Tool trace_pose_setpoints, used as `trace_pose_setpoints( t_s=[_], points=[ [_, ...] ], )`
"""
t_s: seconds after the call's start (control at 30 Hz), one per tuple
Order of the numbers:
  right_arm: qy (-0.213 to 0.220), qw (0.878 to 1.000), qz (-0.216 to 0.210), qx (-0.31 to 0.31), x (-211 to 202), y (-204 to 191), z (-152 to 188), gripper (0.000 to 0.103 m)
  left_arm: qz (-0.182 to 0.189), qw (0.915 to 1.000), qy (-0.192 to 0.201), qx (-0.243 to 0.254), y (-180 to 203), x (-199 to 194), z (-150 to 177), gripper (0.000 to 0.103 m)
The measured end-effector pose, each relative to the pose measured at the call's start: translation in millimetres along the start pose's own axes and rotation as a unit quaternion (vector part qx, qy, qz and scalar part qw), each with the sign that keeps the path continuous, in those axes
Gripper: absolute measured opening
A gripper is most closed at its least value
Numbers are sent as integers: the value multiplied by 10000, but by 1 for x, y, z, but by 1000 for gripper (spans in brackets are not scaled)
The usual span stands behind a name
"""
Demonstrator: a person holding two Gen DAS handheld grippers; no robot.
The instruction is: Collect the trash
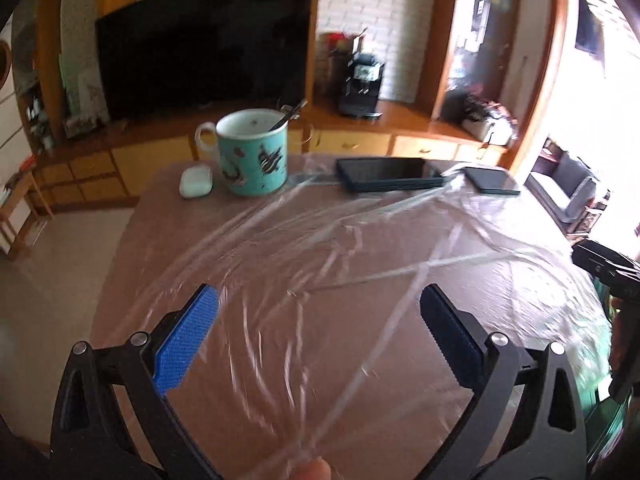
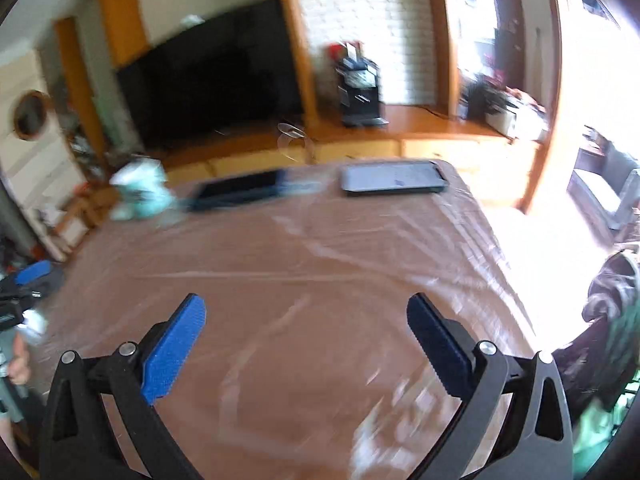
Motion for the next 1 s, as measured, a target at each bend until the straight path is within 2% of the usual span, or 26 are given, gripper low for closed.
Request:
trace_pose_setpoints(
  t_s=[0.1,0.17,0.3,0.4,0.57,0.87,1.0],
  points=[
    [-207,9994,264,-69,34,15,-6,99,-96,9993,-275,-240,-10,44,-3,101],
    [-272,9990,362,32,49,27,-5,99,-80,9985,-419,-352,-15,59,5,101],
    [-478,9976,485,160,70,43,-1,99,-416,9974,-569,-166,-21,85,9,101],
    [-596,9962,623,85,78,47,8,99,-416,9961,-749,-213,-26,101,14,101],
    [-646,9950,710,258,85,55,18,99,-620,9953,-735,55,-25,105,21,101],
    [-753,9916,1048,85,92,52,22,99,-666,9950,-746,-46,-31,105,21,102],
    [-755,9914,1066,75,92,51,21,99,-668,9950,-747,-45,-31,105,21,102]
  ],
)
Point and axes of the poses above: each gripper's, at about its wrist camera, not at the fingertips, and x roughly the way its jaws point, y to its right, z to its underside, the point moved 2 cm from there along x, roughly the way its jaws point, and after that the axes turned 12 degrees about y, right-handed, at the moved point
